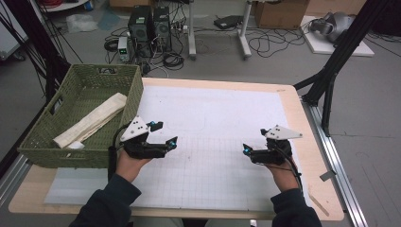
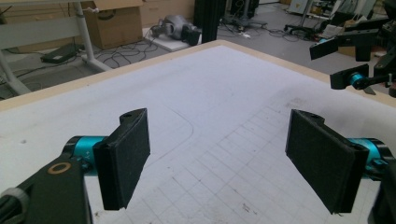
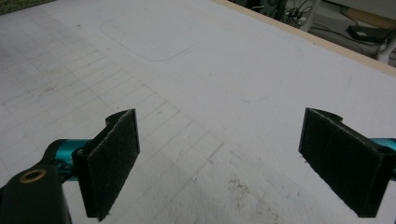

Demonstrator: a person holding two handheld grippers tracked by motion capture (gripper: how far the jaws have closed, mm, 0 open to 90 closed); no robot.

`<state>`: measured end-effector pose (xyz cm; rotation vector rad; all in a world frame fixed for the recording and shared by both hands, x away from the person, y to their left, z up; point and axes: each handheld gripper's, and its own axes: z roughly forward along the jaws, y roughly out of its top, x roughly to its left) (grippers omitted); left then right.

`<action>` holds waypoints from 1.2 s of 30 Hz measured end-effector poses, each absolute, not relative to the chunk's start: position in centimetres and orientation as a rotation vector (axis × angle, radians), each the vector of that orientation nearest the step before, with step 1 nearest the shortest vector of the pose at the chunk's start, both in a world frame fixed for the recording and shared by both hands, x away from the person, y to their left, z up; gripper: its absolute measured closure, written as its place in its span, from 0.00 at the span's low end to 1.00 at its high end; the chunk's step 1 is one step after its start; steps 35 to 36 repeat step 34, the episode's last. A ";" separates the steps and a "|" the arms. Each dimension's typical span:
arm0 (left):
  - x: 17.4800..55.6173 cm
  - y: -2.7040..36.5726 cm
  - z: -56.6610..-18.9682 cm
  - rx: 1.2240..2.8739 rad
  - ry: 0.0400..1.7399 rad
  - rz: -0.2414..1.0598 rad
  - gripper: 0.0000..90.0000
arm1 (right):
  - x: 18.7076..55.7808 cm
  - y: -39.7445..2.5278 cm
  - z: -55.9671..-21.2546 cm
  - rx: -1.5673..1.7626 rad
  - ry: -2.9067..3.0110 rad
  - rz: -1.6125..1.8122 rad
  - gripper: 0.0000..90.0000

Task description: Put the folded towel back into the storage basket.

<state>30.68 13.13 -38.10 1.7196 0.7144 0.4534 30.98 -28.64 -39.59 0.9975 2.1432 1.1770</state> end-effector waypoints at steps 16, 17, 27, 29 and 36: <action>29.8 13.5 -40.7 1.728 0.732 0.419 0.25 | 29.9 -29.1 -40.9 1.027 2.130 1.161 0.13; 29.8 13.5 -40.7 1.728 0.735 0.420 0.25 | 29.9 -29.0 -40.9 1.032 2.134 1.160 0.13; 29.8 13.6 -41.2 1.737 0.748 0.424 0.25 | 29.8 -29.2 -40.9 1.034 2.122 1.170 0.13; 29.8 13.6 -41.2 1.741 0.746 0.422 0.25 | 29.7 -29.3 -40.9 1.036 2.118 1.175 0.13; 29.8 13.7 -41.3 1.743 0.748 0.421 0.25 | 29.7 -29.4 -41.0 1.030 2.116 1.175 0.13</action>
